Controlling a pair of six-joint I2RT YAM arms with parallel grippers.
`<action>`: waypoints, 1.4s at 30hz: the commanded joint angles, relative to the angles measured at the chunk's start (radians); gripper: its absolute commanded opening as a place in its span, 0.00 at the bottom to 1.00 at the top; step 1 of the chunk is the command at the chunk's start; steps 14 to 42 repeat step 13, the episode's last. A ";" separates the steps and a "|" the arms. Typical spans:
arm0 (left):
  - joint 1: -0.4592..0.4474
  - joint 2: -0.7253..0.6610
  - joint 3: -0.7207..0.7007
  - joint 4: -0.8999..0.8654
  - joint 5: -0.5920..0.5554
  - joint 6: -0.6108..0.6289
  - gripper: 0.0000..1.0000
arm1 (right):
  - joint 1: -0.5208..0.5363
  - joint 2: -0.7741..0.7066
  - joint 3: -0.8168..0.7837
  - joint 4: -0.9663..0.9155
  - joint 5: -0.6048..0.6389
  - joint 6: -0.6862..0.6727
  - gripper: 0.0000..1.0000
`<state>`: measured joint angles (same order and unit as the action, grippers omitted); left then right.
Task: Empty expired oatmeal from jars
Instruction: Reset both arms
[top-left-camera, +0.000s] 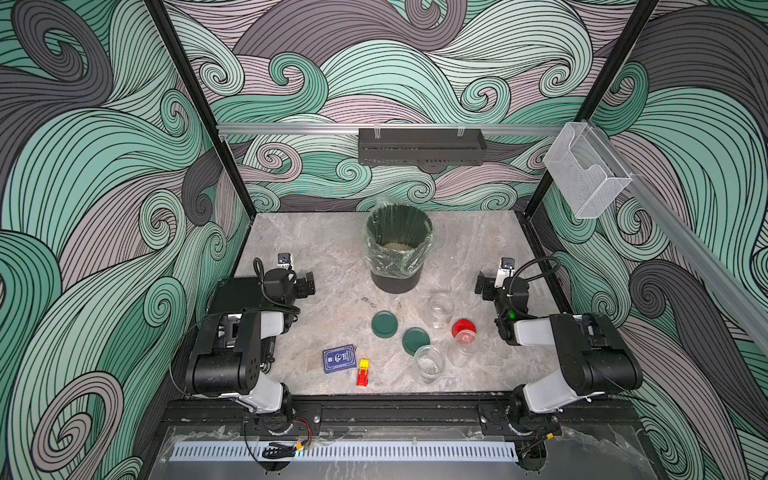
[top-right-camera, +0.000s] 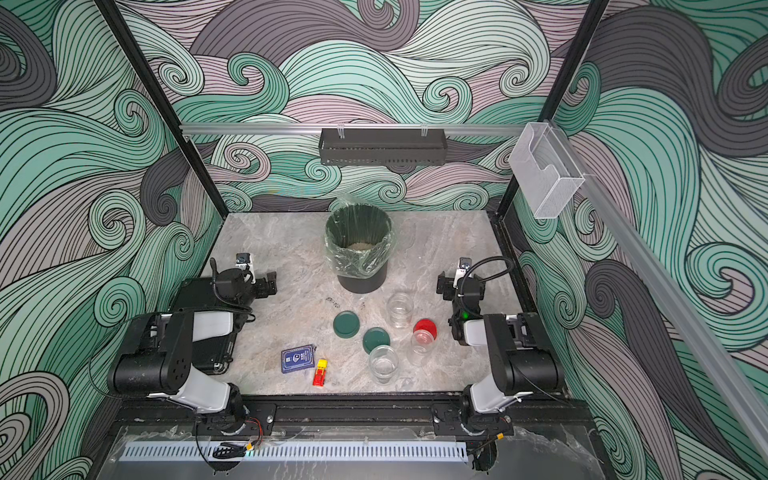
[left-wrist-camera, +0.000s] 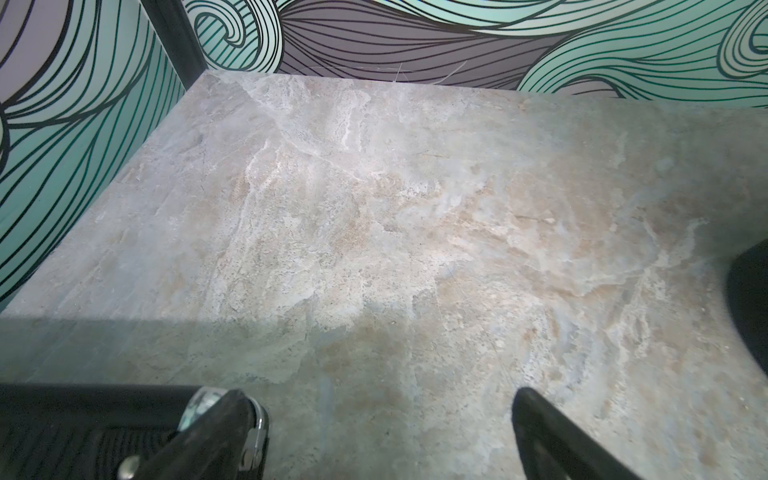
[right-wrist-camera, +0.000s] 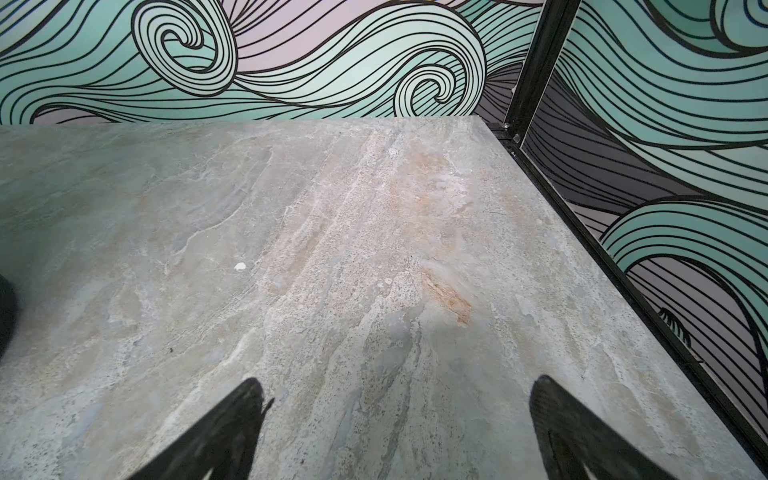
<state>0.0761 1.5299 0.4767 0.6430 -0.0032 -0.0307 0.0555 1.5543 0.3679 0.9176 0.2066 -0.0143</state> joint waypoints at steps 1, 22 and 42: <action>-0.001 -0.001 0.009 0.003 -0.003 -0.004 0.99 | -0.006 0.004 0.006 0.027 -0.004 0.013 0.99; -0.001 -0.002 0.008 0.005 -0.003 -0.003 0.99 | -0.011 0.002 0.008 0.023 -0.031 0.007 0.99; -0.001 -0.002 0.008 0.005 -0.003 -0.003 0.99 | -0.011 0.002 0.008 0.023 -0.031 0.007 0.99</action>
